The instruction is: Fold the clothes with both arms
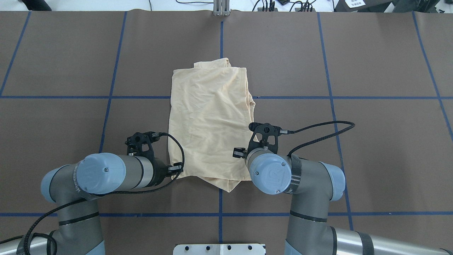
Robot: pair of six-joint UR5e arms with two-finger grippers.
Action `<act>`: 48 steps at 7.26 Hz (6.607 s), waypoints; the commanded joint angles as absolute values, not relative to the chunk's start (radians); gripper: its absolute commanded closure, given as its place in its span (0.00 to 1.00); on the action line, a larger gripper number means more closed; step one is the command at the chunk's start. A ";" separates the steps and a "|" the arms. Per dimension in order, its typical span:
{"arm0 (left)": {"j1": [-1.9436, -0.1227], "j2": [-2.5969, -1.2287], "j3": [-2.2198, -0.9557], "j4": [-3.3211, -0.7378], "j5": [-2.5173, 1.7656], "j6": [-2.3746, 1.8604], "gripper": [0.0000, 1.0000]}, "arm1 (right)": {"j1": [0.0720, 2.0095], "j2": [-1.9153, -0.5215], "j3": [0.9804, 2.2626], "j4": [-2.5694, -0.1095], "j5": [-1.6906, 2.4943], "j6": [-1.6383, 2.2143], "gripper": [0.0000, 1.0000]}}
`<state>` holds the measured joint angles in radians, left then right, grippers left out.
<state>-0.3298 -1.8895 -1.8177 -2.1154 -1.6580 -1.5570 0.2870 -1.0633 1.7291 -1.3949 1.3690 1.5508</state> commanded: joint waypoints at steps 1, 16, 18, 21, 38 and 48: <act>-0.330 -1.888 -1.818 -2.115 -1.658 -1.557 1.00 | 0.279 -1.063 1.732 -1.394 1.353 1.551 0.70; -0.331 -1.887 -1.865 -2.114 -1.658 -1.557 1.00 | 0.268 -1.078 1.787 -1.397 1.339 1.536 1.00; -0.330 -1.885 -1.870 -2.112 -1.658 -1.557 1.00 | 0.249 -1.088 1.787 -1.397 1.338 1.536 1.00; -0.328 -1.885 -1.867 -2.112 -1.660 -1.555 1.00 | 0.270 -1.085 1.766 -1.397 1.315 1.485 0.00; -0.328 -1.884 -1.867 -2.112 -1.663 -1.549 1.00 | 0.273 -1.061 1.717 -1.397 1.312 1.482 1.00; -0.189 -1.739 -2.253 -1.970 -1.663 -1.675 1.00 | 0.123 -1.249 2.183 -1.516 1.293 1.493 1.00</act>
